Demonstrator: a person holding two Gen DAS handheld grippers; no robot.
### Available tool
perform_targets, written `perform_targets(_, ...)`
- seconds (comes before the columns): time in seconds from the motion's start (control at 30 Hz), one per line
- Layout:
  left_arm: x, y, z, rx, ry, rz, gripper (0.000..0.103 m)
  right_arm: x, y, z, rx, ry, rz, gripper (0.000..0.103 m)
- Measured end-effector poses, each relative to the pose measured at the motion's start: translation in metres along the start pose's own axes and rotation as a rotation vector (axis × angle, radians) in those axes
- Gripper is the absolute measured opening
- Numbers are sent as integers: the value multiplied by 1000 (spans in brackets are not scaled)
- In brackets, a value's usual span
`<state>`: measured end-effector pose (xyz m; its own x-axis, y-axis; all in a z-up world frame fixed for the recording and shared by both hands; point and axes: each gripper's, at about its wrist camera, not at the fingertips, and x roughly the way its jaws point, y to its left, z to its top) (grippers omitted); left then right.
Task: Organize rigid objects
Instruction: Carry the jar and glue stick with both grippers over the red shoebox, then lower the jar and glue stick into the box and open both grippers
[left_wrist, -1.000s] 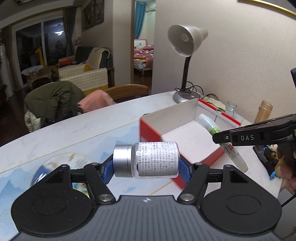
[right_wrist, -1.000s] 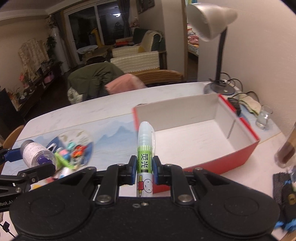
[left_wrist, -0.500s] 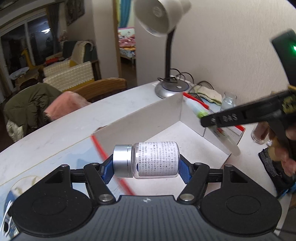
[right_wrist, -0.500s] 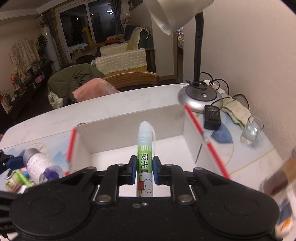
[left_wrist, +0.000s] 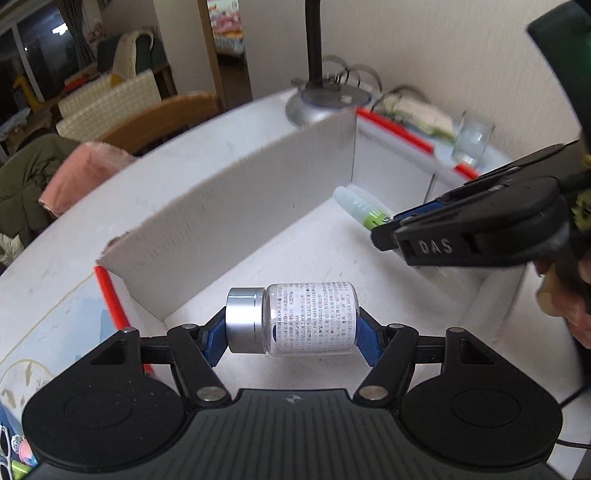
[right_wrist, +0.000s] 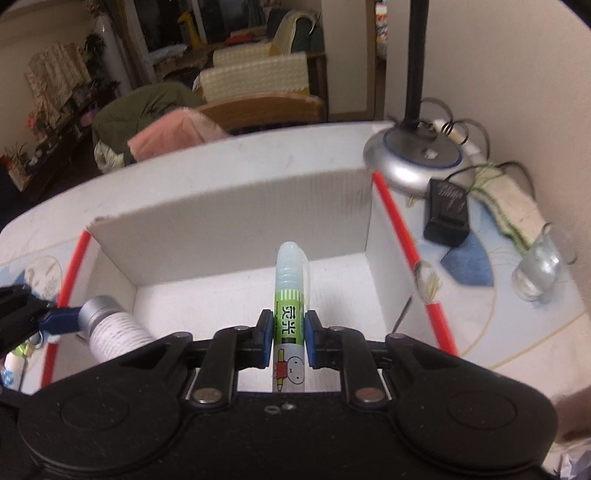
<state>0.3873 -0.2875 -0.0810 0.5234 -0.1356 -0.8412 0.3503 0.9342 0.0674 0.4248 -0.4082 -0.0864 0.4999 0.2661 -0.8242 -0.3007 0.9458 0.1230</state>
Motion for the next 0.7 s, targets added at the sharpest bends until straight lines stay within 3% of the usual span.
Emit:
perform_targets(0.43, 41, -5, 10, 16, 159, -26, 68, 35, -14, -12, -1, 154, -30, 17)
perform_targets(0.7, 54, -11, 11, 21, 221, -44, 68, 37, -15, -11, -4, 191, -18, 17)
